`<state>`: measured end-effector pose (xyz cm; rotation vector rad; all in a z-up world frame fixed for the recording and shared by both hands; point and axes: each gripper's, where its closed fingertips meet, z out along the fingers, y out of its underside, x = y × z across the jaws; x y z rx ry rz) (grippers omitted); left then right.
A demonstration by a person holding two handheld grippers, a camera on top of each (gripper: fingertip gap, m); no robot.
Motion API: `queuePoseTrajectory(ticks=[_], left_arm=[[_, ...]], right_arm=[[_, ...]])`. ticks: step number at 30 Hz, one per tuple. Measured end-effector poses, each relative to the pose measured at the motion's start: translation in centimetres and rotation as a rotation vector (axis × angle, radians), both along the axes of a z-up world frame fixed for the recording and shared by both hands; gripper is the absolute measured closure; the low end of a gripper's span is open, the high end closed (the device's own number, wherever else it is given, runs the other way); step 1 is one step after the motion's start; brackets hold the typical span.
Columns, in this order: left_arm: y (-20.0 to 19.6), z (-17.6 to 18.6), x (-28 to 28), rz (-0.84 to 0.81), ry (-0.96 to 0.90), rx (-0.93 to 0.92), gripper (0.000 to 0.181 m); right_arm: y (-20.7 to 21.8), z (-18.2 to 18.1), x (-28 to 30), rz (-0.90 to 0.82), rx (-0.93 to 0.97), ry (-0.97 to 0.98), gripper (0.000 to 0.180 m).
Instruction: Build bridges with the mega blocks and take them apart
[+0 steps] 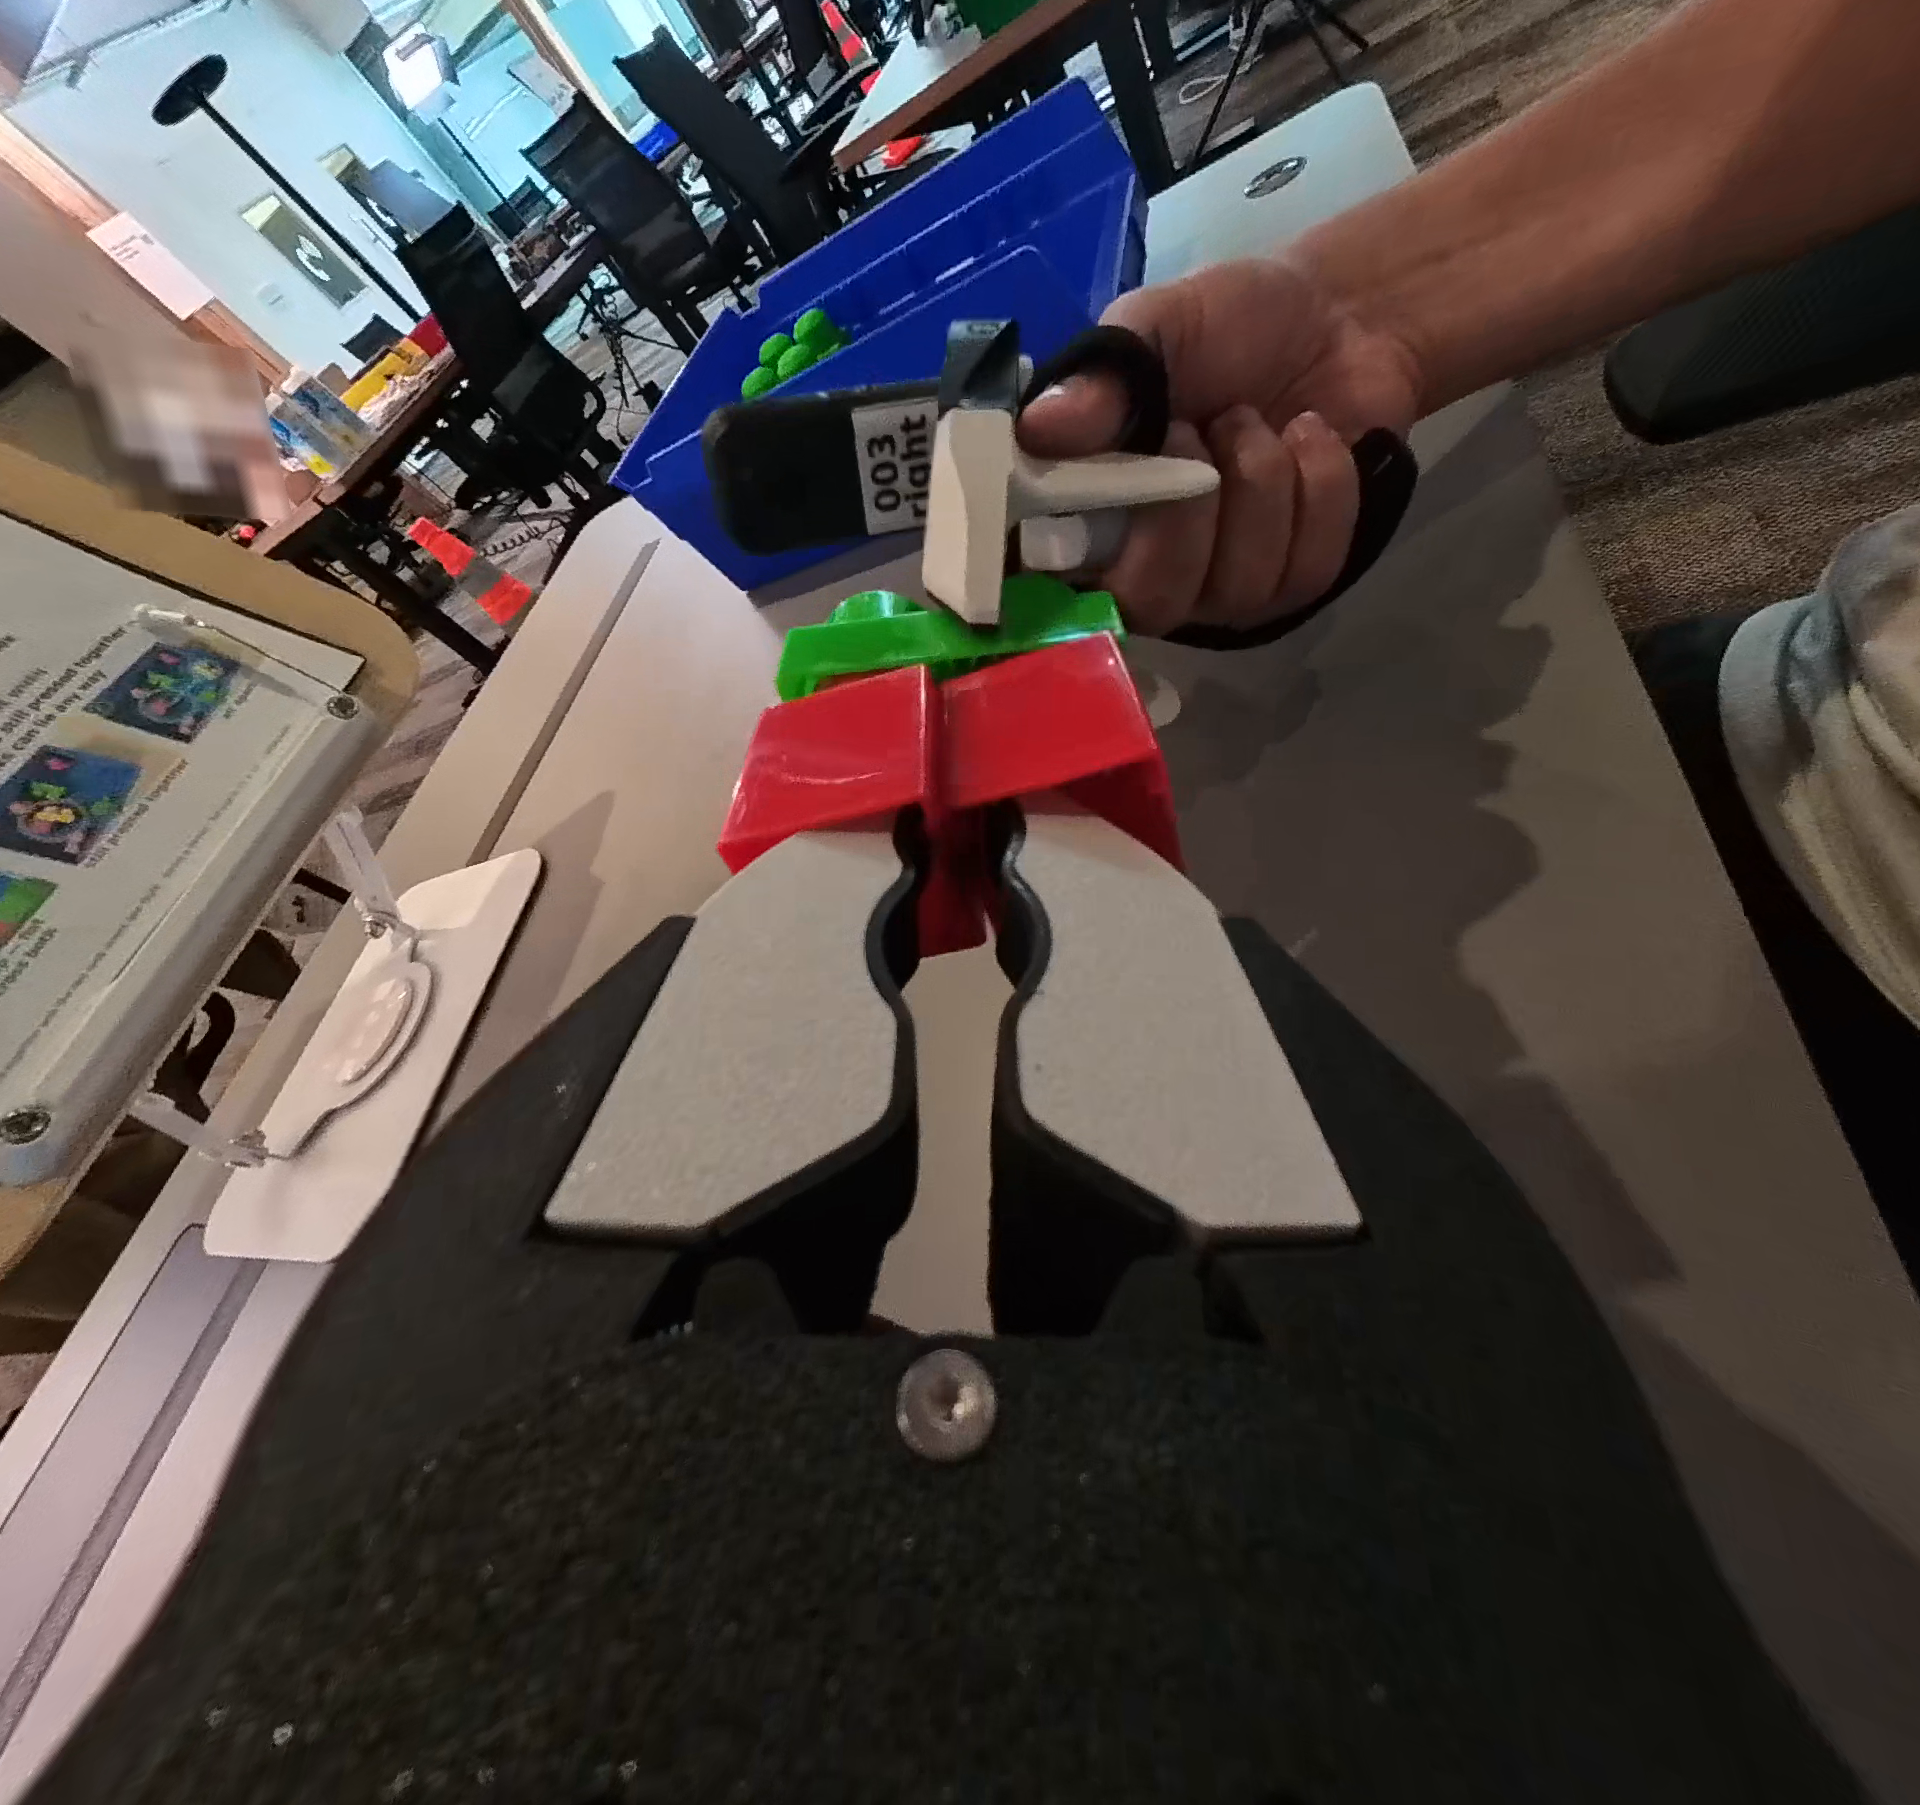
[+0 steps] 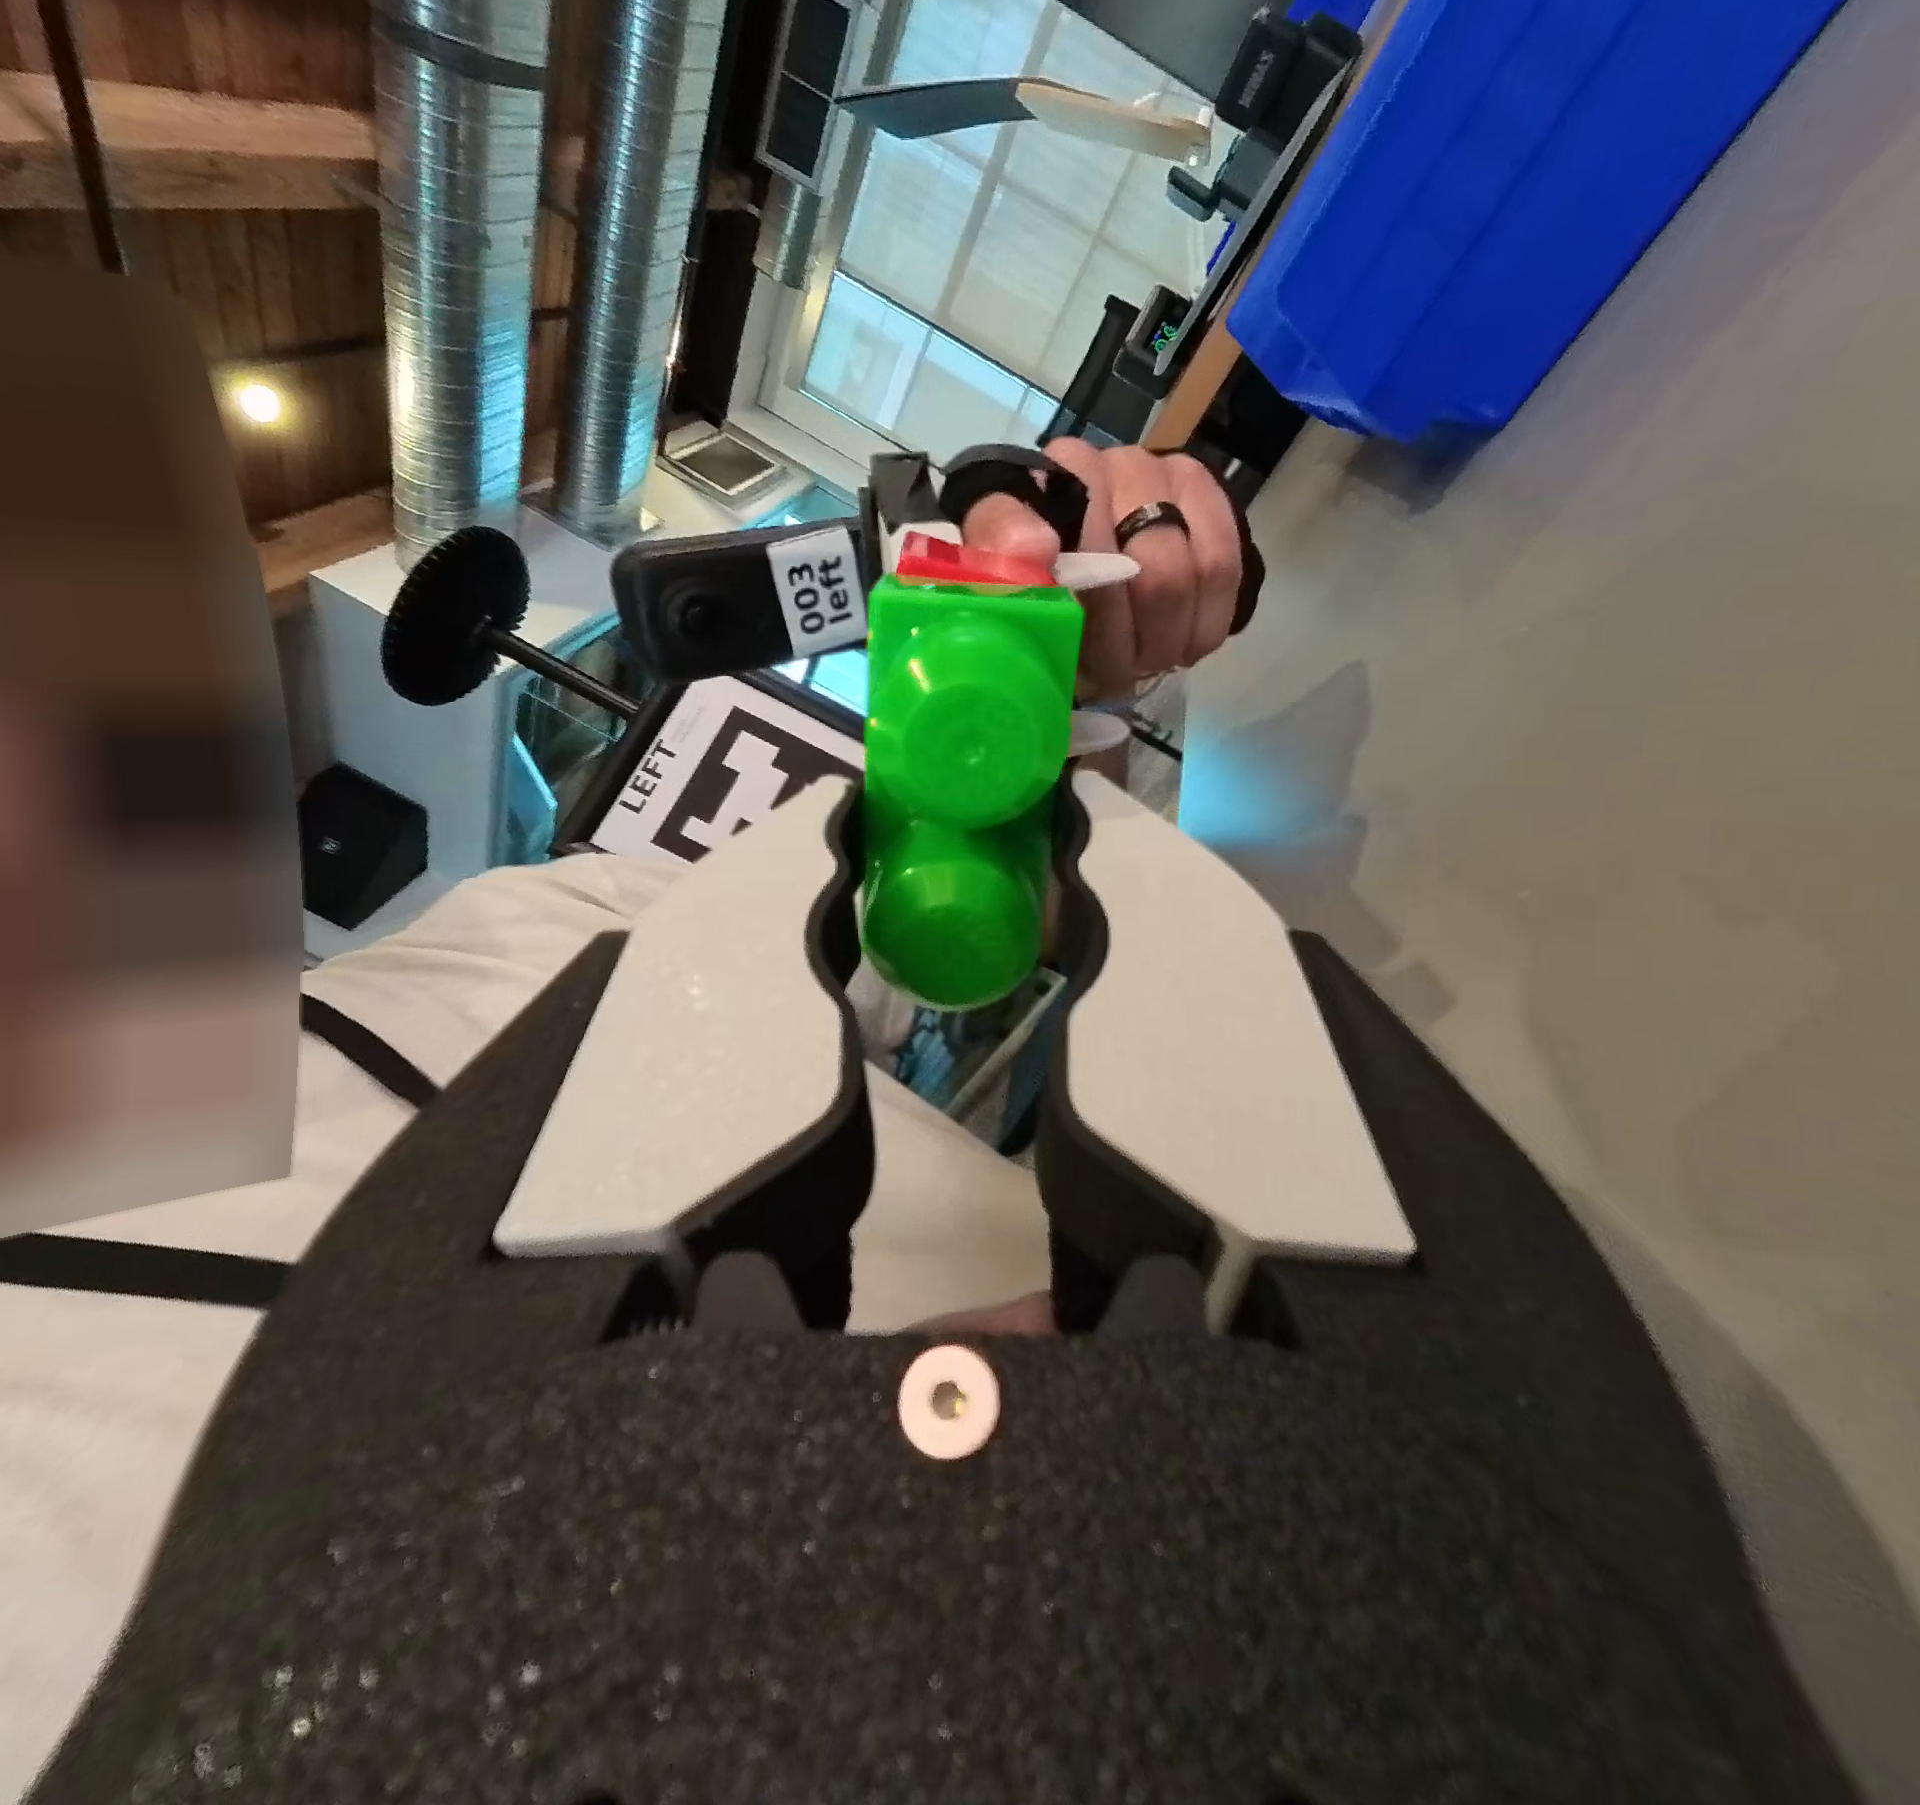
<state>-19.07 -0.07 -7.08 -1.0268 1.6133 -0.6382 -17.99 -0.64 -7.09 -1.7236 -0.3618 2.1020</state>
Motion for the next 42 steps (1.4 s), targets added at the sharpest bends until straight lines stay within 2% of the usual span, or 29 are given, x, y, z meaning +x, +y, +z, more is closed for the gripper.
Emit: queuePoseTrajectory(ticks=[8, 11, 15, 22, 25, 28, 29, 31, 33, 38, 42], left_arm=[[0.6, -0.7, 0.4, 0.025, 0.045, 0.048, 0.172], [0.8, -0.4, 1.0, 0.018, 0.009, 0.019, 0.172], [0.9, -1.0, 1.5, 0.023, 0.008, 0.034, 0.174], [1.6, -0.1, 1.3, 0.043, -0.080, -0.063, 0.174], [2.4, 0.3, 0.2, 0.055, -0.133, -0.210, 0.174], [2.8, 0.0, -0.6, 0.021, -0.150, -0.501, 0.174], [2.8, 0.0, -0.8, -0.007, -0.159, -0.602, 0.174], [2.2, 0.4, -1.1, -0.098, -0.174, -0.800, 0.174], [1.8, 0.7, -1.3, -0.158, -0.168, -0.912, 0.174], [0.7, 1.0, -1.3, -0.243, -0.110, -1.043, 0.174], [-0.2, 1.1, -1.1, -0.302, -0.080, -1.153, 0.174]], right_arm=[[0.6, -0.7, 0.2, -0.031, -0.025, -0.023, 0.146], [0.7, -0.3, 0.6, -0.023, -0.055, 0.020, 0.145], [1.0, -0.6, 1.1, -0.048, -0.041, -0.030, 0.145], [1.0, 0.6, 1.6, -0.015, -0.015, -0.006, 0.138], [1.7, 1.5, 3.1, -0.051, 0.009, 0.044, 0.133], [1.9, 2.4, 4.2, -0.145, 0.268, -0.043, 0.126], [1.5, 2.7, 4.1, -0.171, 0.416, -0.101, 0.119], [0.5, 2.7, 3.5, -0.234, 0.818, -0.284, 0.120], [0.3, 2.1, 2.9, -0.302, 1.140, -0.473, 0.123], [1.1, 1.3, 1.4, -0.285, 1.461, -0.704, 0.119], [0.8, 1.7, -0.1, -0.304, 1.640, -0.691, 0.135]])
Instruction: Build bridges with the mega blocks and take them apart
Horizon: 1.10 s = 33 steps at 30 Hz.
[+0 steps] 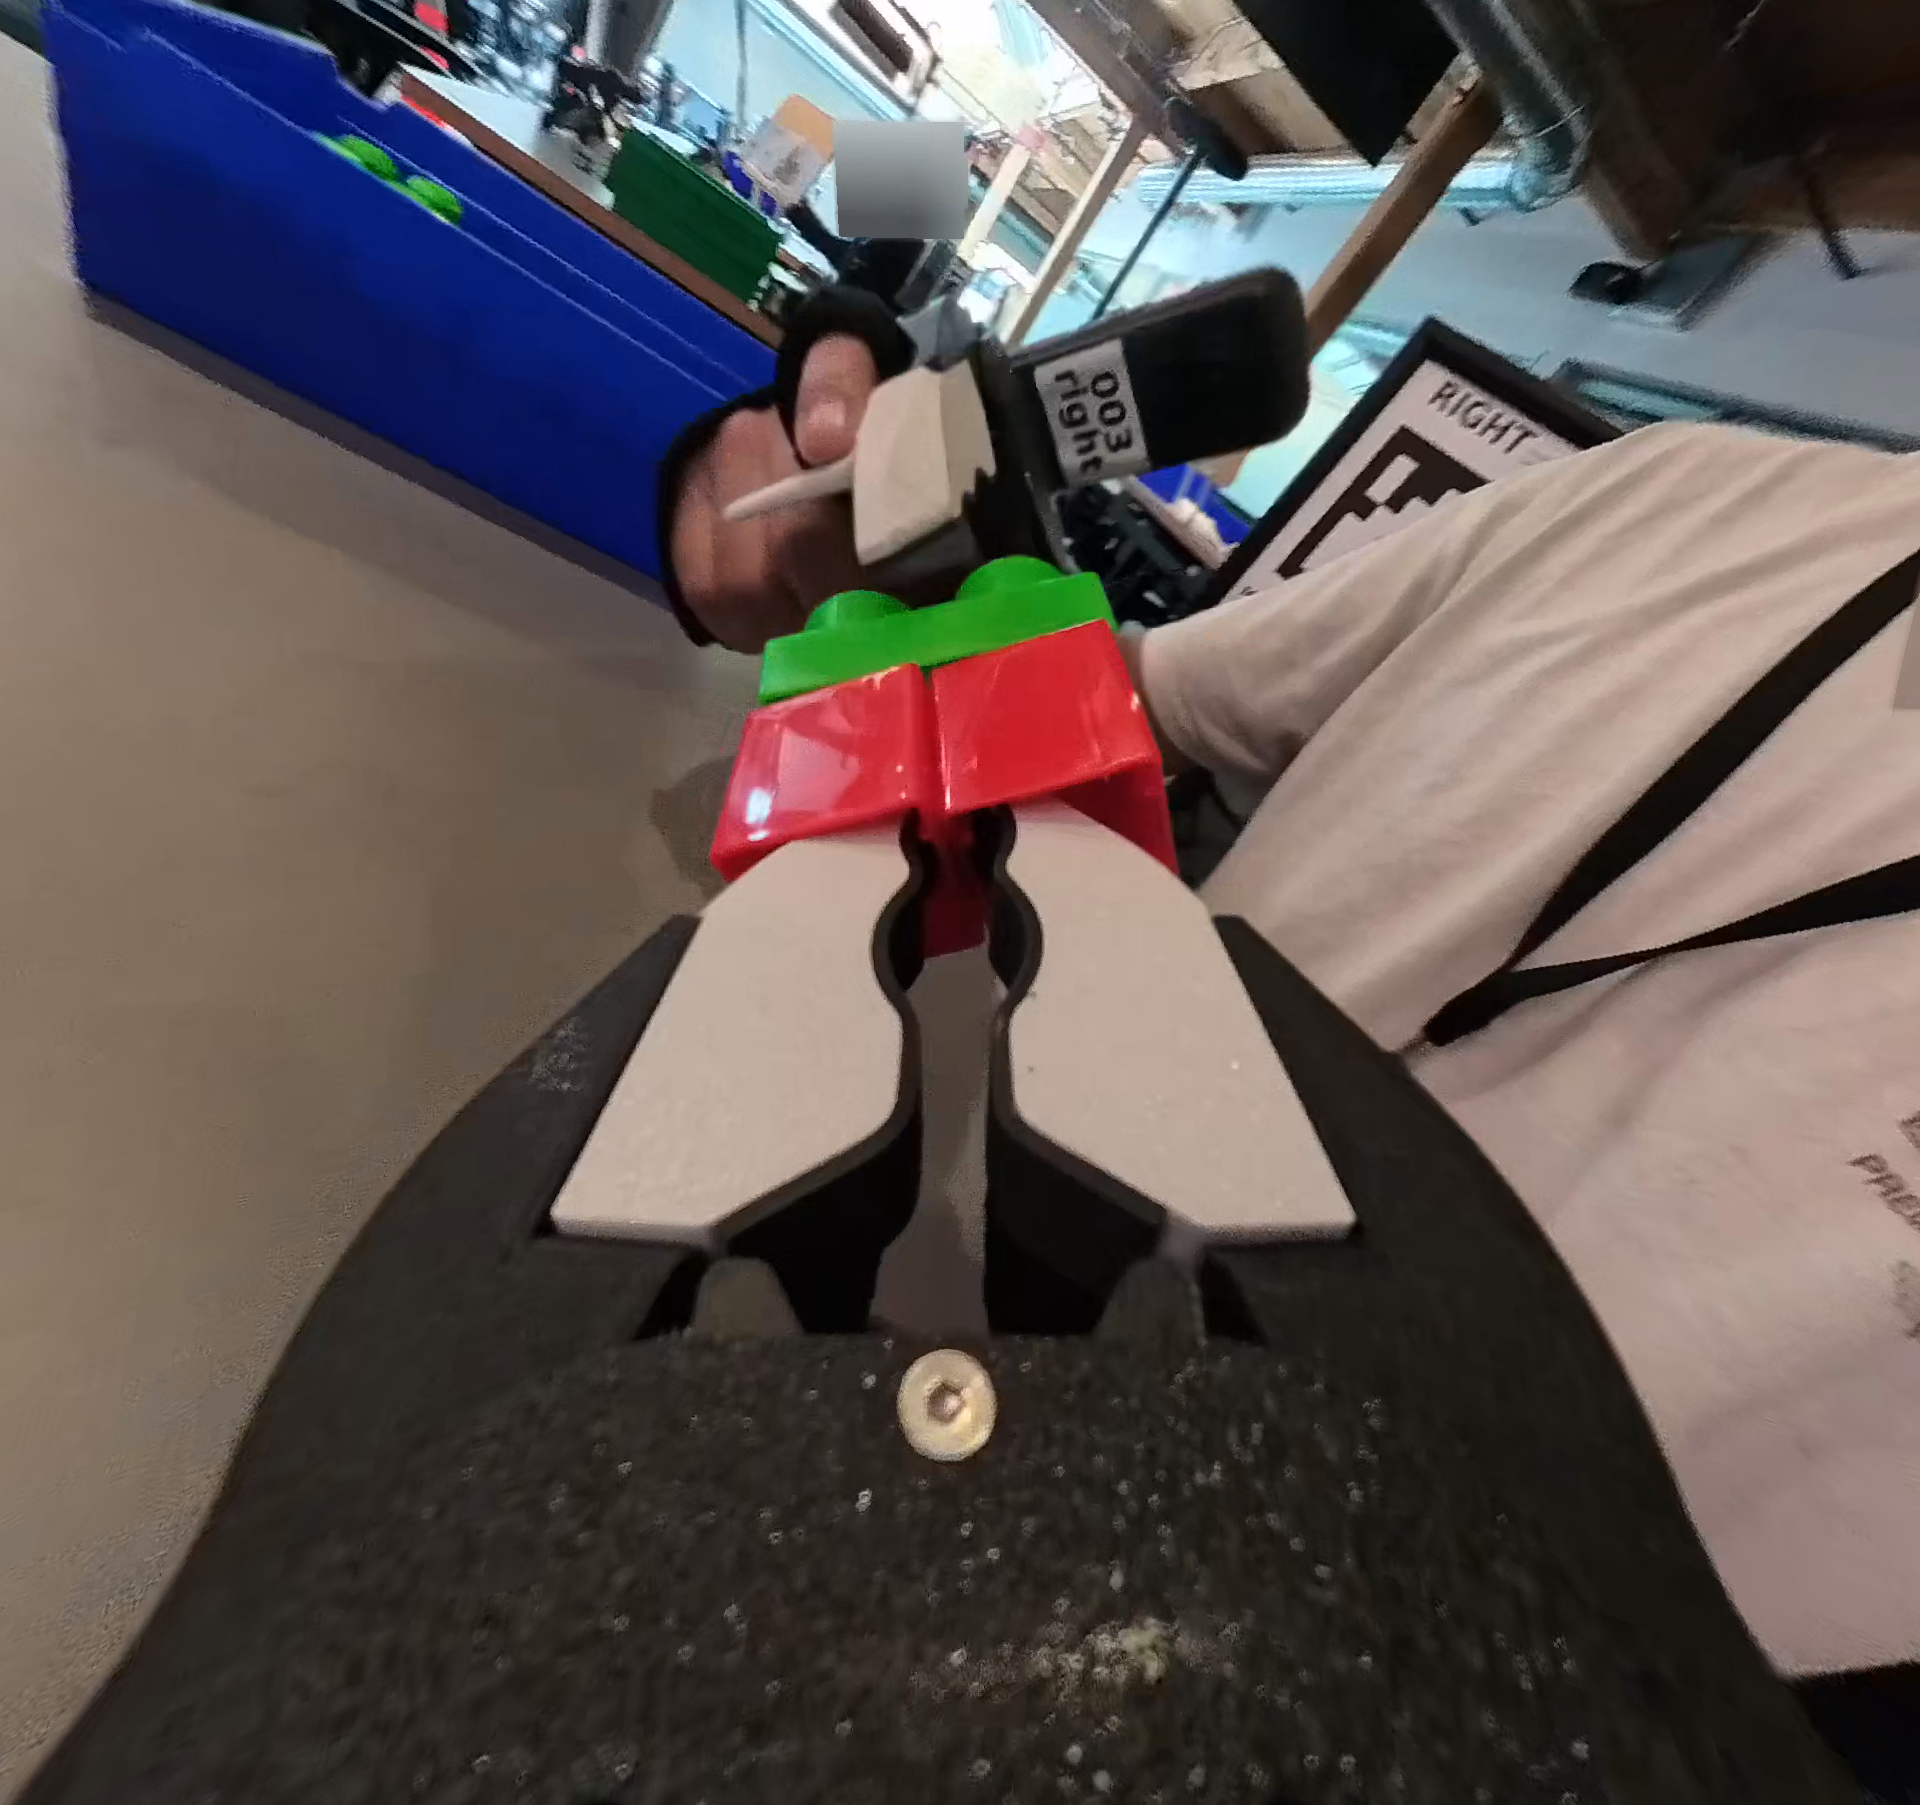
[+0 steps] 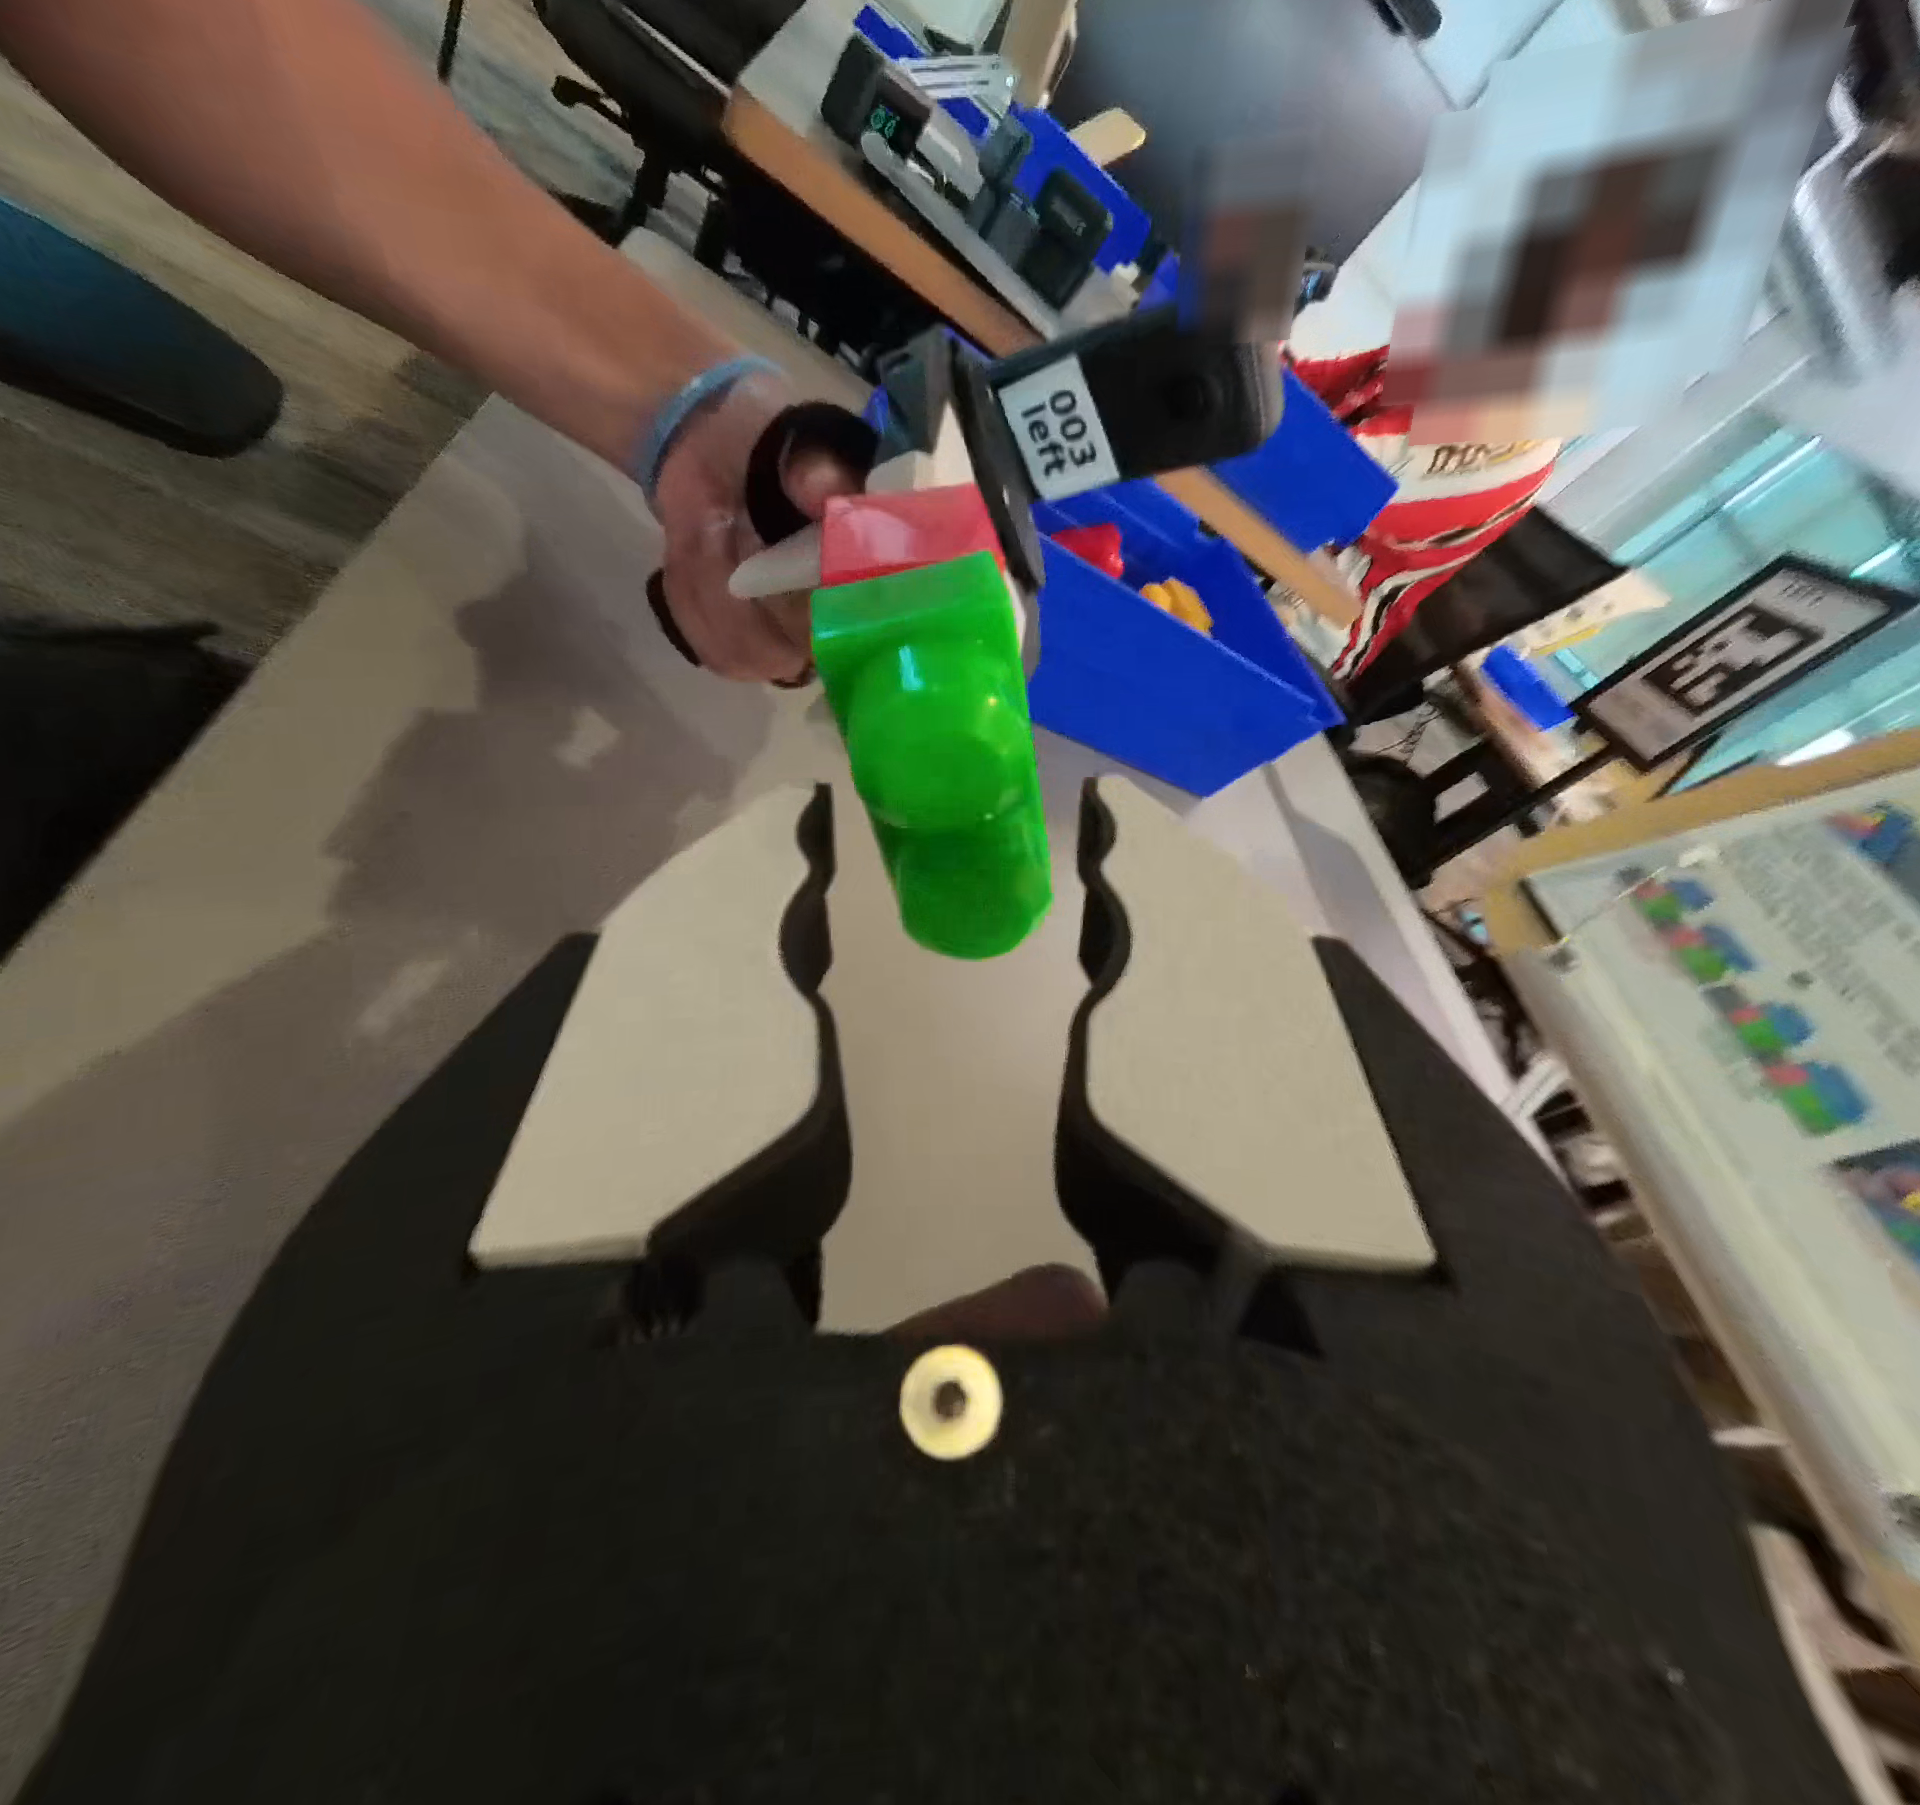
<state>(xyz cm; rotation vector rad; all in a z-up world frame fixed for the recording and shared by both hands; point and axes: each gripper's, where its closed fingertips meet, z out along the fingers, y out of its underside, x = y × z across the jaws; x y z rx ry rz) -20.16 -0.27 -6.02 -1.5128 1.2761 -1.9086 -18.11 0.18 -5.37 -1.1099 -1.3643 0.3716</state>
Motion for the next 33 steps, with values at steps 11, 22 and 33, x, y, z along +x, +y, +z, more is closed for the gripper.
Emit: queuePoseTrajectory(ticks=[11, 22, 33], left_arm=[[-1.1, -0.5, -0.1, -0.067, -0.023, -0.060, 0.175], [0.9, 1.2, 1.4, -0.019, -0.026, -0.196, 0.171], [2.3, 2.0, 0.5, -0.069, -0.072, -0.456, 0.160]], right_arm=[[-1.0, -0.6, -1.0, 0.065, 0.075, -0.011, 0.147], [0.7, 0.8, 0.2, 0.040, -0.162, 0.218, 0.147], [1.3, 0.8, 1.0, 0.018, -0.151, 0.273, 0.147]])
